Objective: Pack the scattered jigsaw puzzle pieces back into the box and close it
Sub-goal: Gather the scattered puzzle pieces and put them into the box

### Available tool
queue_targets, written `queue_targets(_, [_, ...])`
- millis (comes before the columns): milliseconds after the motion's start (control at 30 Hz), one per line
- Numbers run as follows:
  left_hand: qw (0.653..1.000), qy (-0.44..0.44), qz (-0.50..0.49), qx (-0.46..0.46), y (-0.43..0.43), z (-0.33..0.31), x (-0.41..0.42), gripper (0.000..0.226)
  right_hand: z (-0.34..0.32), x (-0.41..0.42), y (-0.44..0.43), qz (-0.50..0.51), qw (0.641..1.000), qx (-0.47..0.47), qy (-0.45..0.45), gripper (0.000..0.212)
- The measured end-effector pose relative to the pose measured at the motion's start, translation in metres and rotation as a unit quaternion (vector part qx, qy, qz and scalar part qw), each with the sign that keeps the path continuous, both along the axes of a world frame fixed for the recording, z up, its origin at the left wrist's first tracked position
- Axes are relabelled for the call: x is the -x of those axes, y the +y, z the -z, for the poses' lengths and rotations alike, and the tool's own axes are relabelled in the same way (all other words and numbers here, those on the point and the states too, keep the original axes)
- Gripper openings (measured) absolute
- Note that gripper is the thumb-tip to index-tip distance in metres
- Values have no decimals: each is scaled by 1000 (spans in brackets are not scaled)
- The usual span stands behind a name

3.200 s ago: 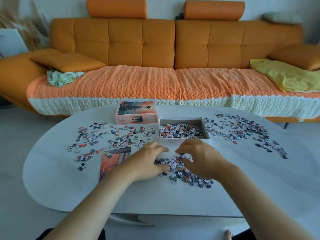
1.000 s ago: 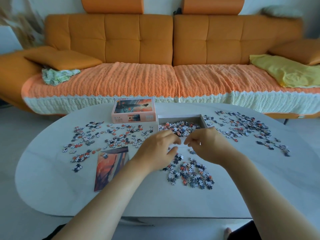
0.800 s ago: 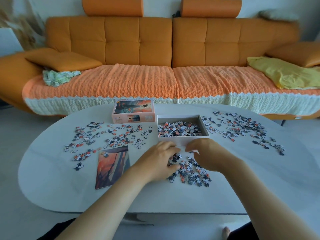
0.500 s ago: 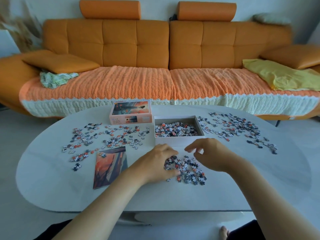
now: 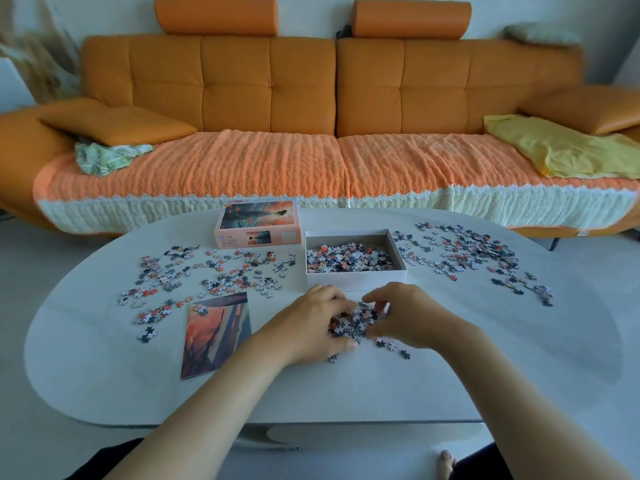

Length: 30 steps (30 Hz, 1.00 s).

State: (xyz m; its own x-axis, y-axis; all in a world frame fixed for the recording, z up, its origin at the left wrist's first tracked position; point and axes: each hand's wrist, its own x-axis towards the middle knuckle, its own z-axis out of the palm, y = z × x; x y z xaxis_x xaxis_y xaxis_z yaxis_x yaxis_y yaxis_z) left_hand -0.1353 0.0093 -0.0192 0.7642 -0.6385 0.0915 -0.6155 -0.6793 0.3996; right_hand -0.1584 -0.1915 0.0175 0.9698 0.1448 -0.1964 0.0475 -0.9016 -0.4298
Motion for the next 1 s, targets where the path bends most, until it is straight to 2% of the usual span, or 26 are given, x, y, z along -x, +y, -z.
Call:
queue_targets(100, [999, -15, -10, -41, 9, -4, -3, 81, -8, -1, -9, -13, 999, 8, 39, 69])
queue_targets(233, [994, 30, -27, -97, 18, -2, -4, 86, -13, 3, -25, -36, 989, 67, 126, 75])
queue_targets(367, [998, 43, -33, -40, 17, -1, -6, 67, -6, -3, -22, -17, 996, 19, 83, 59])
queue_targets(533, [998, 36, -43, -19, 12, -3, -7, 64, 4, -9, -10, 5, 996, -70, 48, 42])
queue_targets(600, [997, 54, -50, -21, 15, -5, -8, 69, 1, -8, -6, -10, 999, -39, 24, 44])
queue_targets(667, [996, 61, -47, -36, 17, -4, -8, 75, -1, -6, -4, -21, 1000, 8, 2, 56])
queue_targets(767, [997, 13, -39, -59, 12, -1, -4, 73, 2, -5, 5, -24, 997, 72, 8, 79])
queue_targets(833, [999, -7, -42, -34, 9, 1, -5, 61, 6, -7, 11, -22, 998, 63, 5, 72])
queue_targets(1000, [998, 17, -56, 23, 7, -1, -9, 38, 5, -12, 18, -1, 1000, 0, -17, 45])
